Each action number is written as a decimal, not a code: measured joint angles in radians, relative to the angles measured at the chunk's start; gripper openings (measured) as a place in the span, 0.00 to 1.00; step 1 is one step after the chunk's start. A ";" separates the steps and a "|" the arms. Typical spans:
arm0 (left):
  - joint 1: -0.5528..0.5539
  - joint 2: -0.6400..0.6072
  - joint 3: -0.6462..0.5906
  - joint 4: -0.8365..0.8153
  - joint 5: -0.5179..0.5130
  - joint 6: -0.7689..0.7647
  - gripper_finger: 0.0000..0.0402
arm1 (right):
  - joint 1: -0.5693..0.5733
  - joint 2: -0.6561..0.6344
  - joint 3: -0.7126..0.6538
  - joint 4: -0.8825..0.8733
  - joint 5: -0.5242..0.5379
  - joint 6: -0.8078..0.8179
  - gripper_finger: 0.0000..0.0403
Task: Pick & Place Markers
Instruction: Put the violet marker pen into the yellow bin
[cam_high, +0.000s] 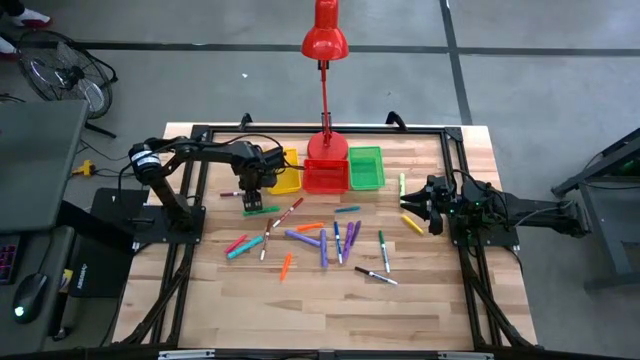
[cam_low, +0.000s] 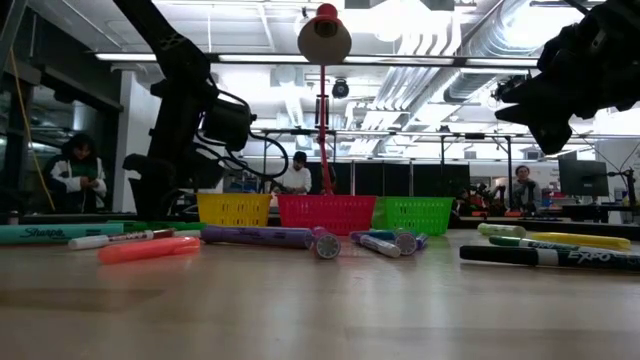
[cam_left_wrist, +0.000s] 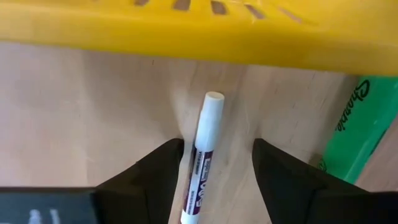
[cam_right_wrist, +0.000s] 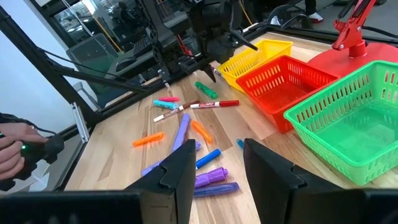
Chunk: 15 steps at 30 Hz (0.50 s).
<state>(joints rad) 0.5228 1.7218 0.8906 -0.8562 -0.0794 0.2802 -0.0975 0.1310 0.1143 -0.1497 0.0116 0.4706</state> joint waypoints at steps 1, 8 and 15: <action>-0.001 0.000 0.000 0.000 0.006 0.000 0.48 | 0.000 0.000 0.000 0.000 0.000 0.000 0.31; -0.013 0.000 -0.001 0.001 0.004 -0.020 0.48 | 0.000 0.000 0.000 0.000 0.000 0.000 0.31; -0.014 0.000 -0.001 0.005 0.004 -0.023 0.47 | 0.000 0.000 0.000 0.000 0.000 0.000 0.31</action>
<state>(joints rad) 0.5087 1.7218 0.8894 -0.8511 -0.0750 0.2569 -0.0975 0.1308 0.1143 -0.1497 0.0113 0.4706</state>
